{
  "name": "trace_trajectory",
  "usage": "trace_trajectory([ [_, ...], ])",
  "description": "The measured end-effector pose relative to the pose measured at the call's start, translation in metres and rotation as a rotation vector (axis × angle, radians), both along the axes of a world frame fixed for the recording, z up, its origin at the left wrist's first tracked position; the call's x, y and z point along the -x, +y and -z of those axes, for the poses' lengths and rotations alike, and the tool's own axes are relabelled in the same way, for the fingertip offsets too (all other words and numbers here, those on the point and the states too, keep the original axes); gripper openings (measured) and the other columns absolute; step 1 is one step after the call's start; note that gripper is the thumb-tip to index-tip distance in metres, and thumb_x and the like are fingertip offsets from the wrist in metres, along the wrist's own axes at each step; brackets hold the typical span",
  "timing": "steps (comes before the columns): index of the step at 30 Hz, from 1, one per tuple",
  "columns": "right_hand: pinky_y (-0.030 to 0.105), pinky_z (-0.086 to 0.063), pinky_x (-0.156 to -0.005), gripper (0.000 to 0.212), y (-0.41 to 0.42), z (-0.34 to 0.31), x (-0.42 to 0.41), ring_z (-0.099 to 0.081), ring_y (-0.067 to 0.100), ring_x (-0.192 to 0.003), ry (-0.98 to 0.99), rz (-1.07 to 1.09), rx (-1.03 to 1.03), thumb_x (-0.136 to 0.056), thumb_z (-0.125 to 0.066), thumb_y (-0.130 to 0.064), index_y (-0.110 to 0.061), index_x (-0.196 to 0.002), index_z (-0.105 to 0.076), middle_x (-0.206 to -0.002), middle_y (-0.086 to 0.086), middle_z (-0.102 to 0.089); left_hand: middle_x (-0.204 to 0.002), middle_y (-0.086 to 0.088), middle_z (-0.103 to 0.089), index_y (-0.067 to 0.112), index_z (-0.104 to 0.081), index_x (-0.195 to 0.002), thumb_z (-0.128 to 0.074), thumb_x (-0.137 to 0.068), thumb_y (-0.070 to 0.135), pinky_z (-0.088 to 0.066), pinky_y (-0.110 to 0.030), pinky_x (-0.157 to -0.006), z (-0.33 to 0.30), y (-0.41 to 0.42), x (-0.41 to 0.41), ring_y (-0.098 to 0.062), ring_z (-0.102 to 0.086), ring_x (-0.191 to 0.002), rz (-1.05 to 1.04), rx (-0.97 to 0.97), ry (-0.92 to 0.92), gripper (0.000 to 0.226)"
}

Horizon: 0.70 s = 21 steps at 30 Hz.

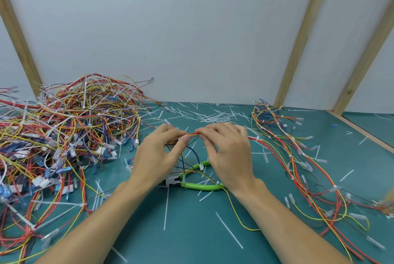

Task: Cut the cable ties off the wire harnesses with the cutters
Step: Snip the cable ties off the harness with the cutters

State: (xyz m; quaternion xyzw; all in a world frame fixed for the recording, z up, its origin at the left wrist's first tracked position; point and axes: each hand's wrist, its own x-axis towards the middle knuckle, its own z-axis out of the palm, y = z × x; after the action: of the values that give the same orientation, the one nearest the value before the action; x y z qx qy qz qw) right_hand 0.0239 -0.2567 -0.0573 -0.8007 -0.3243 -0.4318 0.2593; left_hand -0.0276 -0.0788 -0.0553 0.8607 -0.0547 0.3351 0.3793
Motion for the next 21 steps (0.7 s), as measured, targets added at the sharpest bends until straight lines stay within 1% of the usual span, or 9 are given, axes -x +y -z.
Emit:
trace_trajectory([
  [5, 0.030, -0.038, -0.085, 0.012, 0.001, 0.002, -0.003, -0.064, 0.012, -0.095, 0.087, -0.058, -0.060, -0.098, -0.069, -0.024, -0.026, -0.107, -0.076, -0.102, -0.014, -0.071, -0.087, 0.010, -0.062, 0.028, -0.075, -0.098, -0.070, -0.093, 0.026, -0.050, -0.036, -0.073, 0.004, 0.007, -0.005, -0.008, -0.061, -0.082, 0.073, 0.011, -0.045, 0.007],
  [7, 0.032, -0.042, -0.091, 0.020, 0.001, 0.004, -0.004, -0.063, 0.005, -0.095, 0.197, -0.114, -0.122, -0.097, -0.067, -0.026, -0.026, -0.117, -0.072, -0.111, -0.016, -0.068, -0.086, 0.010, -0.061, 0.026, -0.075, -0.098, -0.070, -0.092, 0.021, -0.049, -0.032, -0.072, 0.005, 0.007, -0.006, -0.007, -0.060, -0.081, 0.072, 0.023, -0.059, 0.009],
  [10, 0.028, -0.042, -0.093, 0.034, 0.002, 0.006, -0.005, -0.057, -0.003, -0.095, 0.335, -0.130, -0.168, -0.096, -0.068, -0.030, -0.028, -0.130, -0.062, -0.119, -0.018, -0.064, -0.083, 0.007, -0.058, 0.019, -0.076, -0.099, -0.068, -0.093, 0.021, -0.047, -0.033, -0.070, 0.004, 0.007, -0.006, -0.010, -0.057, -0.079, 0.008, 0.039, -0.146, 0.010],
  [12, 0.029, -0.041, -0.095, 0.028, 0.000, 0.007, -0.008, -0.059, -0.001, -0.095, 0.346, -0.074, -0.162, -0.096, -0.069, -0.033, -0.029, -0.123, -0.063, -0.115, -0.019, -0.066, -0.084, 0.006, -0.056, 0.017, -0.075, -0.100, -0.066, -0.095, 0.024, -0.048, -0.035, -0.069, 0.003, 0.008, -0.004, -0.012, -0.056, -0.078, -0.038, 0.051, -0.202, 0.012],
  [14, 0.037, -0.044, -0.096, 0.010, -0.003, 0.007, -0.010, -0.063, 0.003, -0.090, 0.337, -0.034, -0.170, -0.098, -0.068, -0.033, -0.029, -0.106, -0.068, -0.100, -0.018, -0.070, -0.085, 0.007, -0.055, 0.017, -0.074, -0.100, -0.065, -0.097, 0.024, -0.047, -0.034, -0.068, 0.001, 0.009, -0.003, -0.013, -0.055, -0.079, -0.070, 0.059, -0.235, 0.011],
  [15, 0.041, -0.047, -0.092, 0.003, -0.005, 0.007, -0.011, -0.063, 0.005, -0.084, 0.344, -0.038, -0.175, -0.098, -0.068, -0.031, -0.028, -0.099, -0.069, -0.091, -0.017, -0.070, -0.086, 0.007, -0.054, 0.017, -0.073, -0.100, -0.065, -0.097, 0.024, -0.046, -0.035, -0.068, 0.001, 0.009, -0.003, -0.012, -0.055, -0.079, -0.084, 0.062, -0.242, 0.011],
  [17, 0.042, -0.052, -0.079, 0.008, -0.006, 0.007, -0.012, -0.061, 0.007, -0.074, 0.371, -0.057, -0.195, -0.098, -0.068, -0.030, -0.027, -0.091, -0.070, -0.080, -0.016, -0.067, -0.086, 0.006, -0.055, 0.016, -0.073, -0.101, -0.064, -0.098, 0.024, -0.046, -0.037, -0.068, 0.000, 0.010, -0.003, -0.013, -0.055, -0.079, -0.106, 0.058, -0.246, 0.012],
  [19, 0.036, -0.051, -0.068, 0.007, -0.005, 0.006, -0.010, -0.058, 0.008, -0.071, 0.375, -0.069, -0.215, -0.098, -0.068, -0.031, -0.029, -0.091, -0.069, -0.079, -0.017, -0.064, -0.087, 0.004, -0.057, 0.016, -0.073, -0.102, -0.063, -0.098, 0.025, -0.047, -0.044, -0.071, 0.001, 0.010, -0.004, -0.015, -0.056, -0.081, -0.135, 0.055, -0.242, 0.015],
  [21, 0.025, -0.046, -0.065, 0.005, -0.004, 0.004, -0.008, -0.056, 0.004, -0.072, 0.346, -0.091, -0.241, -0.098, -0.067, -0.027, -0.029, -0.093, -0.068, -0.082, -0.019, -0.061, -0.090, 0.003, -0.057, 0.020, -0.075, -0.104, -0.063, -0.098, 0.027, -0.047, -0.051, -0.077, 0.001, 0.013, -0.006, -0.018, -0.055, -0.085, -0.197, 0.062, -0.216, 0.014],
])
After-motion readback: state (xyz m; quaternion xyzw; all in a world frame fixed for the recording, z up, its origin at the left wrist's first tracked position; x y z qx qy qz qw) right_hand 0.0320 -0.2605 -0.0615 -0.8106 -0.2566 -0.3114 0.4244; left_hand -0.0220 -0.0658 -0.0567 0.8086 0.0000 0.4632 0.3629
